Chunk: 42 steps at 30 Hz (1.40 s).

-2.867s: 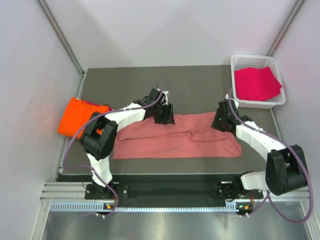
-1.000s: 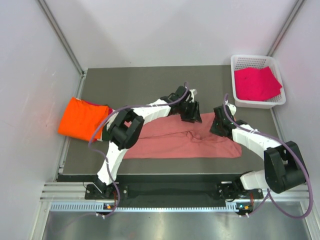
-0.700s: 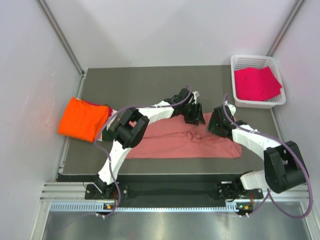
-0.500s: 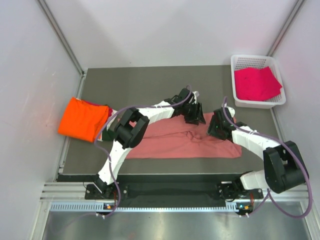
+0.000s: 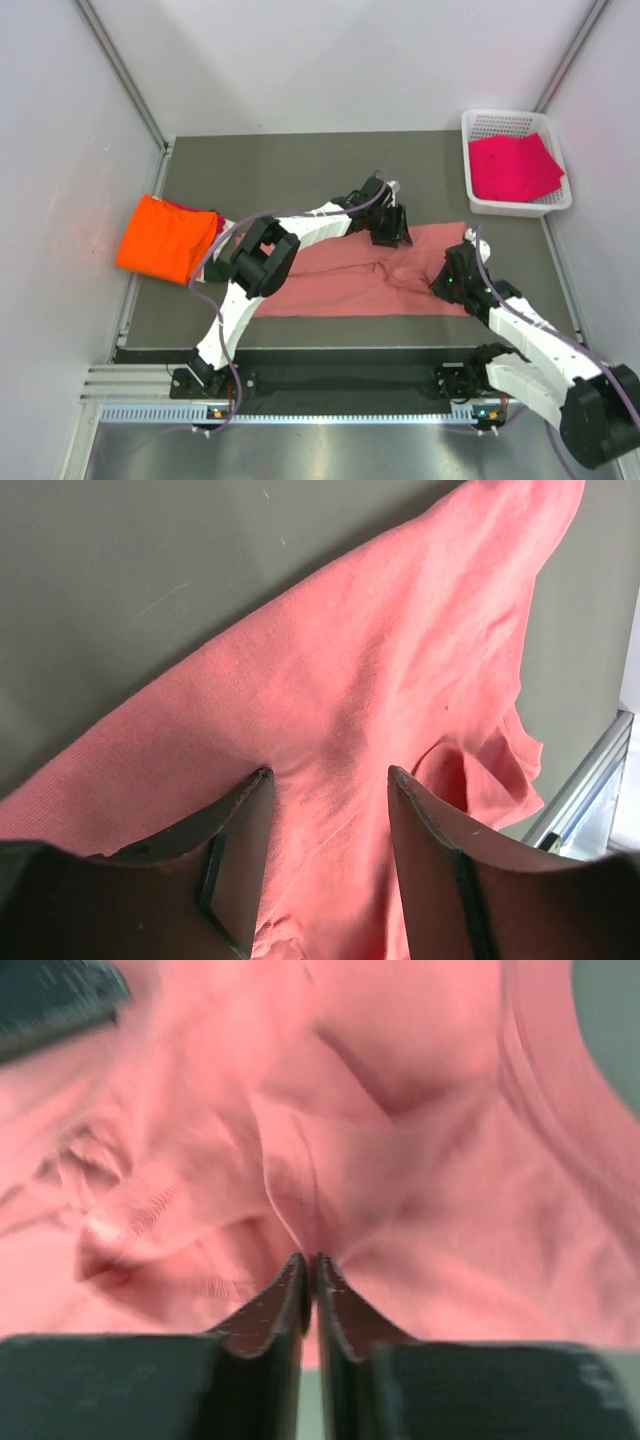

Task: Fold and stack the t-shirts
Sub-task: Fold the tshirt

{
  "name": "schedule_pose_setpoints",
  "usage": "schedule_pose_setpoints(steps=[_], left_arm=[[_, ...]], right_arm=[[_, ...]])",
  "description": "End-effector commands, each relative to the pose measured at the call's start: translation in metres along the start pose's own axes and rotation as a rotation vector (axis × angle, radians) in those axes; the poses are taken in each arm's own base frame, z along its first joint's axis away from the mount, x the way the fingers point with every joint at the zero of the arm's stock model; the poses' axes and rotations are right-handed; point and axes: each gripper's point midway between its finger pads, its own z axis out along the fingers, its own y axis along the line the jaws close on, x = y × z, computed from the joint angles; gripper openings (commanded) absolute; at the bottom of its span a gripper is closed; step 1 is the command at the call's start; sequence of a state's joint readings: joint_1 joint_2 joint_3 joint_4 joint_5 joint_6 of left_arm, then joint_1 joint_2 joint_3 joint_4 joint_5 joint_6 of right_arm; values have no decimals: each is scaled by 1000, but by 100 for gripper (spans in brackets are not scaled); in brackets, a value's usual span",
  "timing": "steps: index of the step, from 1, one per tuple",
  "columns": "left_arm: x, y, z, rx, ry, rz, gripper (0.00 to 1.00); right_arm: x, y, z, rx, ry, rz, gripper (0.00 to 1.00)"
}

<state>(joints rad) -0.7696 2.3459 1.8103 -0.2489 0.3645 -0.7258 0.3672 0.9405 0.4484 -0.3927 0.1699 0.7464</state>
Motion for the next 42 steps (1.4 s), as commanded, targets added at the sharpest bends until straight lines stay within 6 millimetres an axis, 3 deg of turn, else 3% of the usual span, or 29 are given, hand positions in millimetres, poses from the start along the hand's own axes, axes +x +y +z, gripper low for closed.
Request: schedule_pose_setpoints(steps=[1, 2, 4, 5, 7, 10, 14, 17, 22, 27, 34, 39, 42], left_arm=[[2, 20, 4, -91, -2, -12, 55], [3, 21, 5, -95, 3, -12, 55], [3, 21, 5, -97, 2, -8, 55], [4, 20, 6, -95, 4, -6, 55], [4, 18, 6, -93, 3, -3, 55], [4, 14, 4, -86, 0, 4, 55], [3, 6, -3, -58, -12, 5, 55], [-2, -10, -18, -3, -43, 16, 55], [-3, -12, -16, -6, -28, 11, 55], [-2, -10, -9, -7, -25, -9, 55], [2, 1, -1, -38, -14, -21, 55], [2, 7, 1, -62, -17, -20, 55], [1, 9, 1, -72, -17, -21, 55]], right_arm=[[27, -11, -14, 5, 55, 67, 12], [37, -18, -16, 16, 80, 69, 30], [39, -15, -24, -30, 71, 92, 63], [41, -16, -28, -35, 73, 93, 71], [26, -9, -37, -75, 9, 102, 74], [-4, -4, -45, -69, -101, 103, 70], [-45, 24, -46, -119, -206, 53, 59], [-65, 44, -41, -145, -241, -16, 49], [-81, 59, -19, -122, -246, -80, 40], [-80, 56, 8, -58, -210, -122, 36], [-58, 38, 49, 79, -79, -126, 37], [-40, 3, 48, 243, -41, -41, 33], [-29, -24, 33, 334, -51, 11, 31]])
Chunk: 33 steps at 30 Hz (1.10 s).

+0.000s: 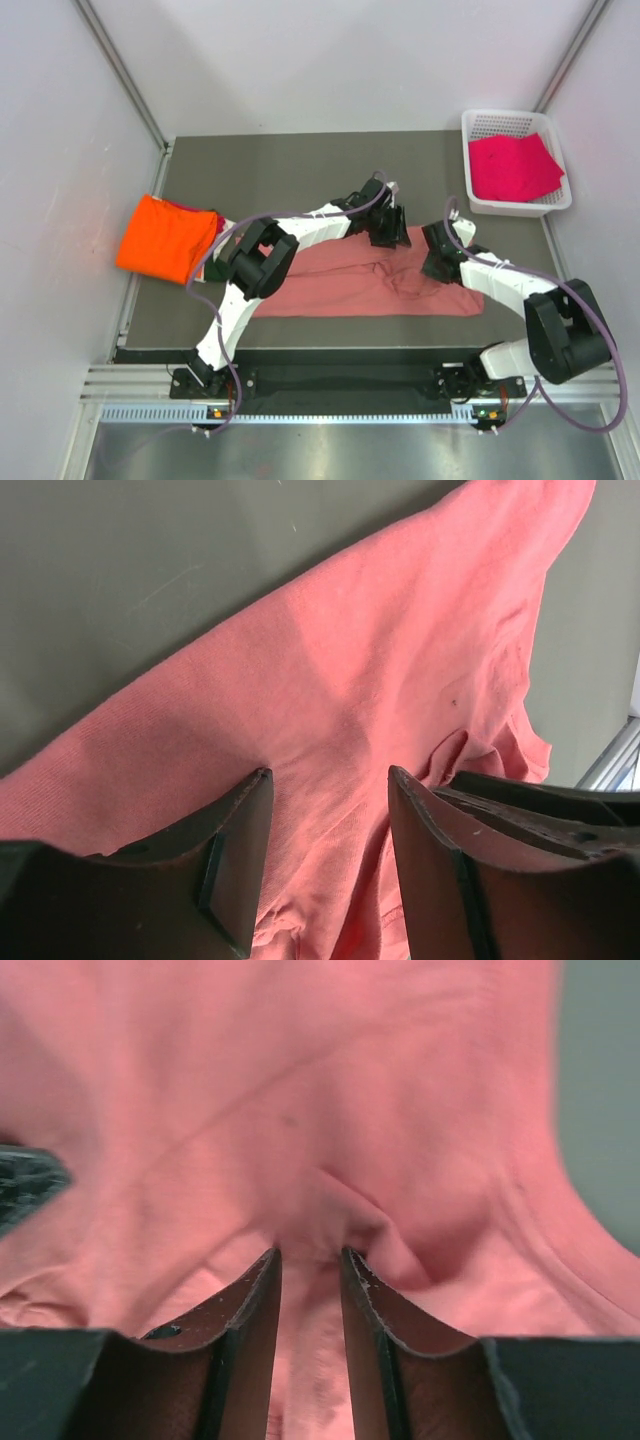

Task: Fold and stack the t-shirts
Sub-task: Fold the tshirt

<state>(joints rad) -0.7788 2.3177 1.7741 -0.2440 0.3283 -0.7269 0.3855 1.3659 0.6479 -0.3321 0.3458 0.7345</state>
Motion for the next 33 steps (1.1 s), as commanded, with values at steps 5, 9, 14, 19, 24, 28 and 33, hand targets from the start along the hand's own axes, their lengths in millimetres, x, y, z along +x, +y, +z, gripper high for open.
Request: schedule_pose_setpoints(steps=[5, 9, 14, 19, 24, 28, 33], left_arm=[[0, 10, 8, -56, 7, -29, 55], [1, 11, 10, -56, 9, -33, 55], [-2, 10, 7, -61, 1, -27, 55], [-3, 7, 2, -63, -1, -18, 55], [-3, 0, -7, -46, 0, -3, 55], [-7, -9, -24, -38, -21, 20, 55], [-3, -16, -41, -19, -22, 40, 55]], right_arm=[[20, -54, -30, 131, -38, 166, 31], [19, -66, -47, 108, -88, 231, 31], [-7, -62, -65, 62, -187, 251, 33], [-29, -43, -68, 37, -204, 224, 34], [-31, -35, -58, 69, -160, 187, 31], [-16, -41, -52, 83, -122, 179, 19], [-7, -47, -56, 44, -135, 180, 37]])
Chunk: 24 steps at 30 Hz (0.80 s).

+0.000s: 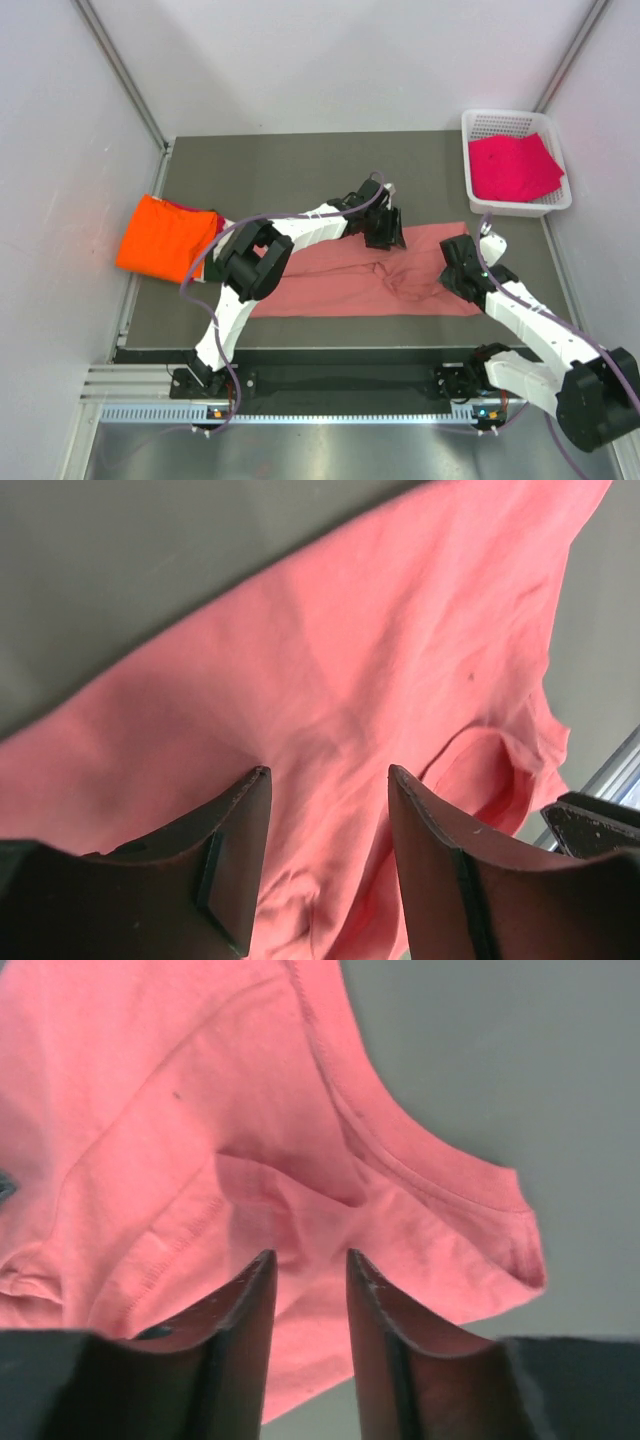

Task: Fold and stack the t-shirts
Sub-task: Fold the tshirt

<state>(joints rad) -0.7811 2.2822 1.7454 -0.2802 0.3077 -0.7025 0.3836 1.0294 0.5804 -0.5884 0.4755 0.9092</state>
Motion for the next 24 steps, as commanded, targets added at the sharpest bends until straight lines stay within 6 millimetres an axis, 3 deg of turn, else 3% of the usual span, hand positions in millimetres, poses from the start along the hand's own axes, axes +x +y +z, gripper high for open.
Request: schedule_pose_setpoints(steps=[1, 3, 6, 9, 14, 15, 16, 20, 21, 24], left_arm=[[-5, -21, -36, 17, -27, 27, 56], [-1, -23, -38, 20, -23, 31, 56], [-1, -20, -48, 4, -45, 36, 56], [-5, -17, -60, -7, -63, 38, 56], [-14, 4, -85, -52, -113, 5, 56], [-16, 3, -93, -40, -124, 0, 56], [-16, 16, -96, -54, -127, -21, 56], [-23, 36, -117, -65, -150, -53, 56], [-26, 37, -125, -63, -164, -55, 56], [-29, 45, -136, -79, -182, -56, 56]], right_arm=[[-5, 1, -6, -54, -41, 0, 41], [-14, 10, -10, -105, -70, -25, 52], [-21, 23, -12, -137, -73, -64, 60], [-23, 31, -5, -115, -49, -106, 60], [-18, 38, 12, -78, -14, -136, 55], [-16, 38, 14, -73, -9, -138, 52], [-15, 38, 16, -64, -4, -135, 48], [-9, 25, 19, -8, 11, -138, 31], [-7, 21, 18, 0, 16, -138, 18], [1, 7, 11, 6, 21, -113, 3]])
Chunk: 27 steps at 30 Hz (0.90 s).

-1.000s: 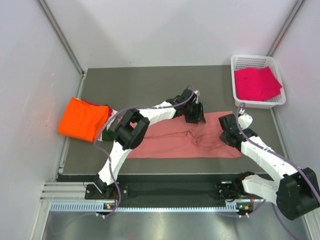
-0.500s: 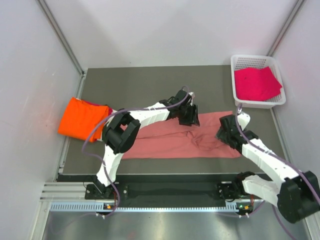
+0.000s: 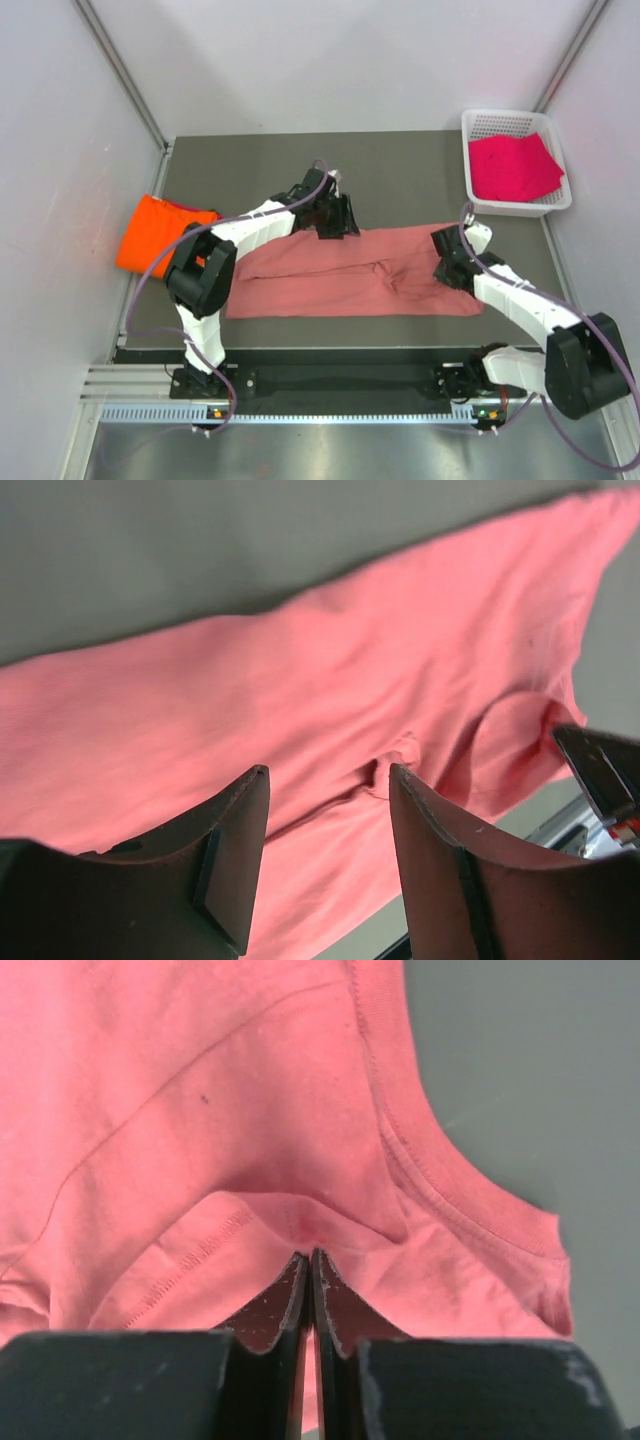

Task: Fold and stack the t-shirts
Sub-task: Fold the tshirt

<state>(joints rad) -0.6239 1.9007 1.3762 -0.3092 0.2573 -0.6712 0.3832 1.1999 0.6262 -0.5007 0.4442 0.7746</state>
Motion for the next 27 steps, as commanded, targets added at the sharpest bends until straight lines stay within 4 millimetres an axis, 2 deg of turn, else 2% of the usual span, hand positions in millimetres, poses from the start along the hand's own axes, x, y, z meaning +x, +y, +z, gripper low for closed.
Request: schedule_pose_setpoints(steps=[1, 5, 6, 8, 11, 12, 13, 17, 23, 27], left_arm=[[-16, -11, -24, 30, -69, 21, 56], [-11, -15, -22, 48, -49, 21, 56], [-10, -15, -20, 48, -46, 24, 56], [-3, -19, -15, 50, -33, 35, 56], [9, -30, -6, 58, -8, 64, 56], [13, -31, -1, 46, 0, 71, 56], [19, -40, 1, 56, 7, 89, 56], [35, -59, 10, 76, 32, 134, 56], [55, -84, 23, 109, 63, 200, 56], [65, -101, 36, 141, 99, 220, 55]], right_arm=[[2, -11, -11, 2, -18, 57, 2], [22, -28, -19, -13, -6, 118, 5], [27, -32, -21, -8, 11, 132, 13], [36, -32, -26, -32, 37, 153, 18], [36, -41, -31, -5, 24, 202, 32], [37, -46, -32, 9, 27, 203, 46], [37, -48, -34, 18, 26, 223, 53], [35, -51, -41, 14, 16, 245, 54], [39, -53, -40, 17, 28, 237, 53], [41, -55, -40, 42, 43, 238, 49]])
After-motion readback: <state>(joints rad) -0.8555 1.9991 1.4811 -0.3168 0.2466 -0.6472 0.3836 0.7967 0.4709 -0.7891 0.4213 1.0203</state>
